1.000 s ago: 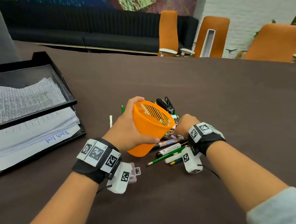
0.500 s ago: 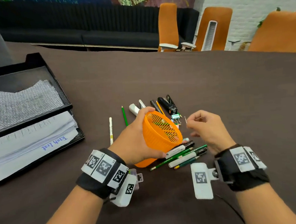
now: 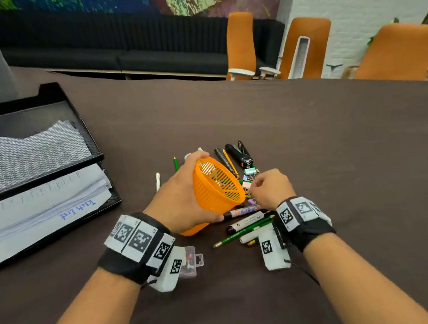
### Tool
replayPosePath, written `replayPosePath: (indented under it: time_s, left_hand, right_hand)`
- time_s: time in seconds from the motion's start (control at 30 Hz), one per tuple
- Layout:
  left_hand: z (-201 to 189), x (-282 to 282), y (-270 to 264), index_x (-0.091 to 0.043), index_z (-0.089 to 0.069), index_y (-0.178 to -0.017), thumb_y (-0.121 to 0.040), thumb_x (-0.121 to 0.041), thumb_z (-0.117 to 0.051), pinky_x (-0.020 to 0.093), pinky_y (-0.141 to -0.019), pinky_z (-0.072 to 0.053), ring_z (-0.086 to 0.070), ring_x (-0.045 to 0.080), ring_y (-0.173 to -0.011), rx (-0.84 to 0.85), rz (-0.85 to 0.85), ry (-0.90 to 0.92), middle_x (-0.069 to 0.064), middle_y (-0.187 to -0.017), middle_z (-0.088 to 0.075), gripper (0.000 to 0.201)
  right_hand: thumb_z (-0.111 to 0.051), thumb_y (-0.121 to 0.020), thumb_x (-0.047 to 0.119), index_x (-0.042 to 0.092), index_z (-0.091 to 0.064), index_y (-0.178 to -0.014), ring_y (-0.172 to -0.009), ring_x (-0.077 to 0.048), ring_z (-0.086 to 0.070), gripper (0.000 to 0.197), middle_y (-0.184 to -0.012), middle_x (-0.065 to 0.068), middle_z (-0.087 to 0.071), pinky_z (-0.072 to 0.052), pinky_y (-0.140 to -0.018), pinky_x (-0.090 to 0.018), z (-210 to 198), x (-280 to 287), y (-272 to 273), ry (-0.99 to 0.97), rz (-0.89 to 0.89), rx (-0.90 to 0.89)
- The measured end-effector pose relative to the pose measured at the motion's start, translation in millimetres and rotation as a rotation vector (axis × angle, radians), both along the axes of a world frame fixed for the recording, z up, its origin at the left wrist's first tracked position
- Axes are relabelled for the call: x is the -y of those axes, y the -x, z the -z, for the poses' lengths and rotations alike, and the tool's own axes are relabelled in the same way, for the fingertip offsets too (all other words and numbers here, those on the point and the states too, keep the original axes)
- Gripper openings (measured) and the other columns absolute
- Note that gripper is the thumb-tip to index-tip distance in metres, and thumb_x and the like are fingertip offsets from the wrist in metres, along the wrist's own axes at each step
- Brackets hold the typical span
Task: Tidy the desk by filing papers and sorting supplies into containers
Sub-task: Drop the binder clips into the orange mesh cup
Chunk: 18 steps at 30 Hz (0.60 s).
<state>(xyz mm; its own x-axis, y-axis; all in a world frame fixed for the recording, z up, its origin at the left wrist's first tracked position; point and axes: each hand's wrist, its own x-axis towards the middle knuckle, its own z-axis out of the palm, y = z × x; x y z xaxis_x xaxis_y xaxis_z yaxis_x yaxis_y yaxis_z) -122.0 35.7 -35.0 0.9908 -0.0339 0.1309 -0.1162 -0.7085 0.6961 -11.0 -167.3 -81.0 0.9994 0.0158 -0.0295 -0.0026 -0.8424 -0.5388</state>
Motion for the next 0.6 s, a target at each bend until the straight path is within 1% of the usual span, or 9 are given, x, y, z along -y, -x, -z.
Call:
replayPosePath:
  time_s: [0.07, 0.13, 0.2, 0.27, 0.37, 0.43, 0.5, 0.53, 0.6]
  left_hand:
    - [-2, -3, 0, -0.050, -0.018, -0.135, -0.051, -0.041, -0.094, 0.031, -0.089, -0.047, -0.053, 0.014, -0.108, 0.003, 0.002, 0.008, -0.011, -0.123, -0.045, 0.114]
    - [-3, -4, 0, -0.050, -0.017, -0.136, -0.052, -0.039, -0.094, 0.030, -0.088, -0.046, -0.052, 0.014, -0.108, 0.000, 0.008, 0.020, -0.011, -0.123, -0.044, 0.114]
    - [-3, -3, -1, -0.050, -0.018, -0.135, -0.053, -0.038, -0.094, 0.030, -0.088, -0.046, -0.052, 0.014, -0.108, -0.007, 0.017, 0.035, -0.011, -0.123, -0.044, 0.113]
    - [-2, -2, -1, -0.052, -0.019, -0.132, -0.052, -0.038, -0.094, 0.032, -0.090, -0.048, -0.053, 0.015, -0.109, -0.012, 0.021, 0.053, -0.012, -0.123, -0.045, 0.111]
    - [0, 0, 0, -0.056, -0.018, -0.129, -0.051, -0.040, -0.094, 0.040, -0.094, -0.050, -0.053, 0.017, -0.111, -0.036, 0.035, 0.073, -0.013, -0.123, -0.045, 0.109]
    - [1, 3, 1, -0.058, -0.018, -0.127, -0.050, -0.043, -0.093, 0.046, -0.095, -0.050, -0.053, 0.019, -0.113, -0.053, 0.048, 0.081, -0.013, -0.124, -0.046, 0.109]
    - [0, 4, 1, -0.059, -0.017, -0.127, -0.050, -0.044, -0.093, 0.048, -0.096, -0.050, -0.053, 0.020, -0.114, -0.061, 0.049, 0.078, -0.013, -0.125, -0.046, 0.109]
    - [0, 5, 1, -0.059, -0.017, -0.128, -0.051, -0.044, -0.093, 0.047, -0.096, -0.050, -0.052, 0.019, -0.114, -0.066, 0.050, 0.072, -0.013, -0.126, -0.045, 0.109]
    - [0, 6, 2, -0.058, -0.016, -0.130, -0.053, -0.043, -0.093, 0.046, -0.097, -0.050, -0.051, 0.018, -0.116, -0.073, 0.053, 0.059, -0.014, -0.127, -0.044, 0.110]
  right_hand:
    - [-0.071, -0.076, 0.030, 0.018, -0.070, -0.090, -0.083, -0.025, -0.067, 0.019, -0.091, -0.004, -0.071, -0.057, -0.079, -0.036, 4, -4, -7, 0.240, -0.056, -0.130]
    - [-0.075, -0.075, 0.034, 0.016, -0.064, -0.092, -0.082, -0.024, -0.066, 0.027, -0.090, -0.004, -0.068, -0.057, -0.076, -0.035, 0, -9, -9, 0.365, -0.100, -0.180]
    - [-0.076, -0.076, 0.032, 0.014, -0.057, -0.088, -0.080, -0.025, -0.064, 0.029, -0.087, -0.004, -0.064, -0.053, -0.069, -0.032, -4, -11, -11, 0.425, -0.116, -0.164]
    - [-0.075, -0.078, 0.033, 0.015, -0.051, -0.089, -0.079, -0.025, -0.060, 0.031, -0.087, -0.003, -0.059, -0.049, -0.067, -0.031, -7, -12, -12, 0.481, -0.133, -0.124]
    - [-0.074, -0.076, 0.044, 0.018, -0.051, -0.088, -0.077, -0.024, -0.058, 0.037, -0.082, -0.001, -0.056, -0.047, -0.065, -0.031, -3, -14, -11, 0.561, -0.170, -0.082]
    - [-0.074, -0.073, 0.050, 0.017, -0.056, -0.091, -0.076, -0.023, -0.060, 0.042, -0.078, 0.000, -0.056, -0.048, -0.064, -0.031, 0, -11, -9, 0.573, -0.160, -0.095]
    - [-0.074, -0.071, 0.052, 0.016, -0.058, -0.092, -0.078, -0.022, -0.061, 0.044, -0.081, 0.000, -0.060, -0.051, -0.067, -0.031, -5, -4, -6, 0.527, -0.139, -0.130]
    - [-0.075, -0.070, 0.050, 0.016, -0.059, -0.090, -0.078, -0.020, -0.062, 0.043, -0.082, 0.000, -0.062, -0.051, -0.068, -0.031, -10, 0, -4, 0.470, -0.127, -0.137]
    - [-0.075, -0.071, 0.042, 0.018, -0.063, -0.082, -0.076, -0.018, -0.062, 0.030, -0.080, 0.001, -0.065, -0.051, -0.069, -0.031, -19, 13, 4, 0.308, -0.089, -0.085]
